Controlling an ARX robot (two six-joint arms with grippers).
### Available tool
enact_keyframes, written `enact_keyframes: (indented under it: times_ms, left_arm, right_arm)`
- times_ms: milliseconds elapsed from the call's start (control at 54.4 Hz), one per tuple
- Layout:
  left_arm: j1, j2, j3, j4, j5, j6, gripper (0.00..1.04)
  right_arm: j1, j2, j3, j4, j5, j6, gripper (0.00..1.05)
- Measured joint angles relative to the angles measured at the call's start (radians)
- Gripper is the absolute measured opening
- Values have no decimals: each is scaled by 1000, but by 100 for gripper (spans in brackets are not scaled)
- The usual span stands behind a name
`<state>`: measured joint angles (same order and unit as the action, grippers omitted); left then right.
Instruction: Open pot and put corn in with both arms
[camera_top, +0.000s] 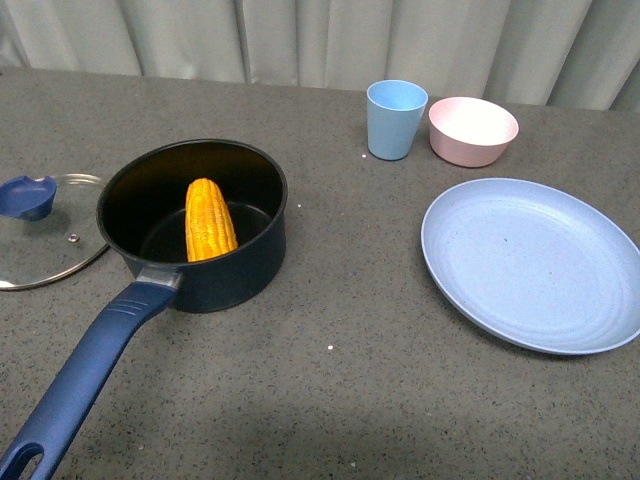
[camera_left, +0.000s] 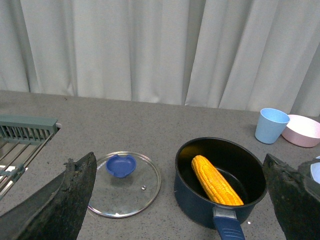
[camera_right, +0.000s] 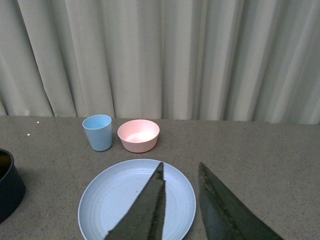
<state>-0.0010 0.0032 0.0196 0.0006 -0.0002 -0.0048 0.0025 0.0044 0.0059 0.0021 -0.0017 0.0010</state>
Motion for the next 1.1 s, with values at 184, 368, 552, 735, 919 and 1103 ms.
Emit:
enact_keyframes:
  times_ms: [184,368,552,735,919,1103]
  left_arm:
    - [0,0,0,0,0,0,98]
    - [0,0,0,0,0,0,98]
    - [0,0,0,0,0,0,98]
    - [0,0,0,0,0,0,98]
    - [0,0,0,0,0,0,98]
    - [0,0,0,0,0,0,98]
  right_arm:
    - [0,0,0,0,0,0,54]
    - [0,0,0,0,0,0,85]
    - [0,0,0,0,0,0,95]
    - [0,0,0,0,0,0,96]
    - [0,0,0,0,0,0,96]
    - [0,0,0,0,0,0,96]
